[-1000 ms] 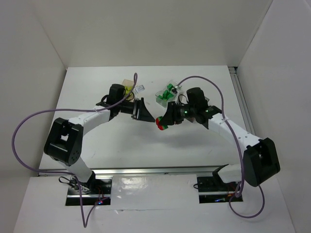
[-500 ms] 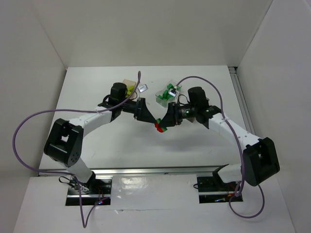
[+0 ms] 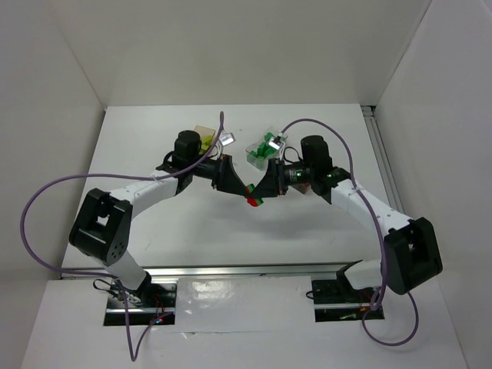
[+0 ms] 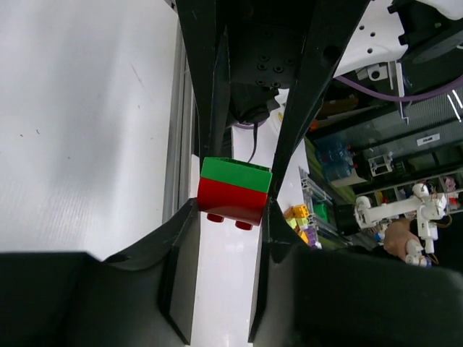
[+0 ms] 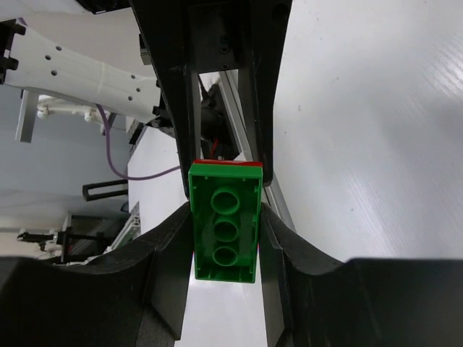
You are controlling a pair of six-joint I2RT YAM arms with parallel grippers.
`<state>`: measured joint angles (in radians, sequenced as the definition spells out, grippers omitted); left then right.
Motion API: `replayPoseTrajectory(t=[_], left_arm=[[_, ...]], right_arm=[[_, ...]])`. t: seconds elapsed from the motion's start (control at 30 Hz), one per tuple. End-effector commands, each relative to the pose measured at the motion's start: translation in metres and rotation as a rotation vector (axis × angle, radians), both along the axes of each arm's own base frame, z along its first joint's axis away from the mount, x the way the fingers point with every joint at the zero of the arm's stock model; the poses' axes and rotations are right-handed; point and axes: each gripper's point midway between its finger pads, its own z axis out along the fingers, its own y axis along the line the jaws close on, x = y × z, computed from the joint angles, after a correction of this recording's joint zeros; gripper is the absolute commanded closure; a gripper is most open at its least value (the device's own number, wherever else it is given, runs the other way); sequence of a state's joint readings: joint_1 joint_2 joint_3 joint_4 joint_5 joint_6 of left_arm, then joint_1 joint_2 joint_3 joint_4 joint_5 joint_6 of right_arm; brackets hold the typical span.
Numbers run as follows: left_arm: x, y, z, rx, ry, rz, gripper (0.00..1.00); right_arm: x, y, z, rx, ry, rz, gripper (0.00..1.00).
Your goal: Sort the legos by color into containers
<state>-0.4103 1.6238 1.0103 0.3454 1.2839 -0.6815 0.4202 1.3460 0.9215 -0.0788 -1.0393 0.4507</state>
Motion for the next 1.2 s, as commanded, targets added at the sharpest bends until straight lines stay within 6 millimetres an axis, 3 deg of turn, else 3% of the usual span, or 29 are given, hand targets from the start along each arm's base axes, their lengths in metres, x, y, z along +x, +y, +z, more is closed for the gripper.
replayPoseTrajectory(t=[0.0, 0.03, 0.13, 0.27, 0.43, 0.57, 0.63, 0.67, 0.7, 0.8, 0.83, 0.9, 0.93, 0.97, 1.17], left_arm=[[-0.006, 0.000, 0.021, -0.055, -0.081, -0.037, 0.96], [-0.005, 0.000, 0.018, -0.052, -0.072, -0.037, 1.00], [-0.005, 0.000, 0.008, -0.032, -0.043, -0.015, 1.00], [0.008, 0.017, -0.008, 0.008, -0.001, 0.082, 1.00], [0.027, 0.036, -0.029, 0.074, 0.058, 0.211, 1.00], [0.034, 0.046, -0.037, 0.099, 0.098, 0.264, 1.00], [0.040, 0.049, -0.041, 0.110, 0.114, 0.293, 1.00], [0.043, 0.053, -0.041, 0.110, 0.124, 0.307, 1.00], [0.044, 0.053, -0.043, 0.118, 0.132, 0.316, 1.00], [0.057, 0.059, -0.045, 0.170, 0.143, 0.398, 1.00], [0.059, 0.061, -0.039, 0.178, 0.132, 0.423, 1.00], [0.066, 0.065, -0.037, 0.221, 0.123, 0.477, 1.00], [0.067, 0.070, -0.039, 0.239, 0.135, 0.505, 1.00], [0.072, 0.073, -0.038, 0.262, 0.117, 0.537, 1.00], [0.071, 0.078, -0.039, 0.311, 0.110, 0.560, 1.00]], right_arm=[[0.002, 0.001, 0.010, 0.039, -0.059, 0.020, 0.75], [0.002, 0.001, 0.007, 0.028, -0.045, 0.011, 0.75], [0.009, -0.006, 0.005, 0.023, -0.050, -0.013, 0.75], [0.022, -0.023, 0.007, 0.012, -0.064, -0.076, 0.75], [0.052, -0.045, 0.005, -0.036, -0.053, -0.224, 0.75], [0.077, -0.047, 0.012, -0.028, -0.082, -0.335, 0.75], [0.110, -0.058, -0.002, -0.097, -0.057, -0.516, 0.75], [0.113, -0.054, 0.000, -0.097, -0.059, -0.508, 0.75], [0.132, -0.067, -0.015, -0.183, -0.046, -0.638, 0.75], [0.168, -0.071, -0.028, -0.287, -0.020, -0.824, 0.75], [0.187, -0.082, -0.027, -0.326, -0.043, -0.943, 0.75], [0.206, -0.085, -0.039, -0.367, -0.056, -1.029, 0.75], [0.217, -0.086, -0.031, -0.358, -0.066, -1.067, 0.75], [0.225, -0.083, -0.045, -0.390, -0.055, -1.076, 0.75], [0.272, -0.088, -0.070, -0.476, -0.041, -1.206, 0.71]])
